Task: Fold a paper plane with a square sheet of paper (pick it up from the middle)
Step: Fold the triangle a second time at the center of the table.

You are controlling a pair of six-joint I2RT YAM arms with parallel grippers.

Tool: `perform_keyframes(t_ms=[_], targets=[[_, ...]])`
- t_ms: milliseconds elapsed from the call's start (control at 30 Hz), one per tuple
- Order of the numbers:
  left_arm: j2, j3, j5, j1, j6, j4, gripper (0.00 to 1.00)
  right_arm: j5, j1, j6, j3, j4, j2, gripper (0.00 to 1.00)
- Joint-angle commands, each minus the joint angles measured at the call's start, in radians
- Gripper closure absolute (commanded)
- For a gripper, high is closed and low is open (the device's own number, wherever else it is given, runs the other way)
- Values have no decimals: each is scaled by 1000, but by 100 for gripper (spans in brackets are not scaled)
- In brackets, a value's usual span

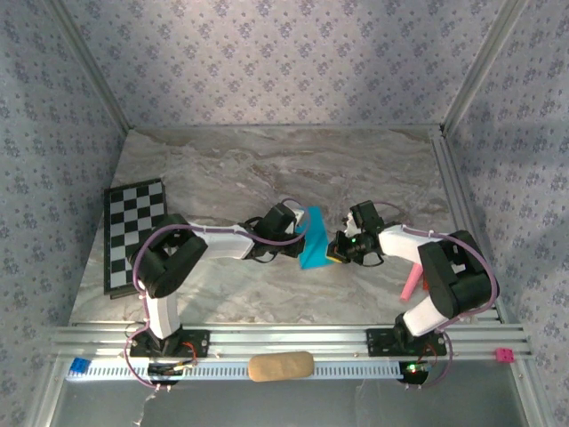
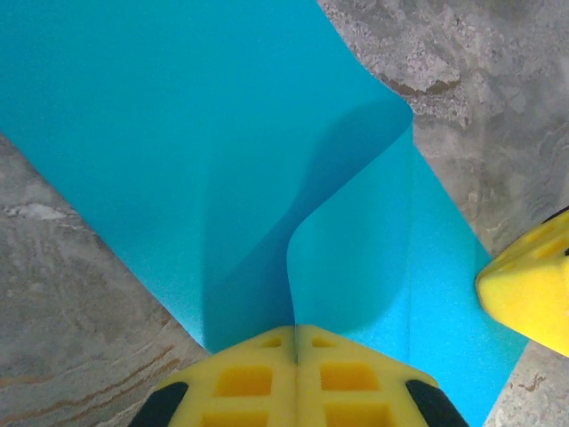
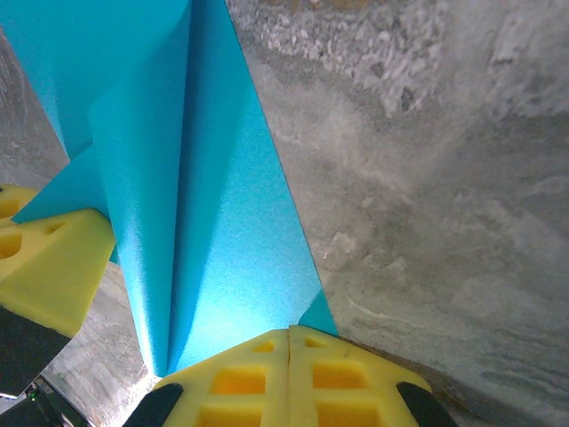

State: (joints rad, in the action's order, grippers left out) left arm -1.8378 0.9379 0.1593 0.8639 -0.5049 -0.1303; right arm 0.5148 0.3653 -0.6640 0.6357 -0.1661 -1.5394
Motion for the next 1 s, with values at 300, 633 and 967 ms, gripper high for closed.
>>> perform_keyframes(t_ms=[300, 633, 967], targets=[[-11, 1, -21, -8, 11, 1, 96, -49, 4, 12, -13, -60, -17, 100], [-26, -20, -16, -8, 0, -8, 96, -47, 2, 9, -11, -59, -14, 100], [-21, -38, -23, -8, 2, -13, 96, -8, -2, -25, -5, -3, 58, 95]])
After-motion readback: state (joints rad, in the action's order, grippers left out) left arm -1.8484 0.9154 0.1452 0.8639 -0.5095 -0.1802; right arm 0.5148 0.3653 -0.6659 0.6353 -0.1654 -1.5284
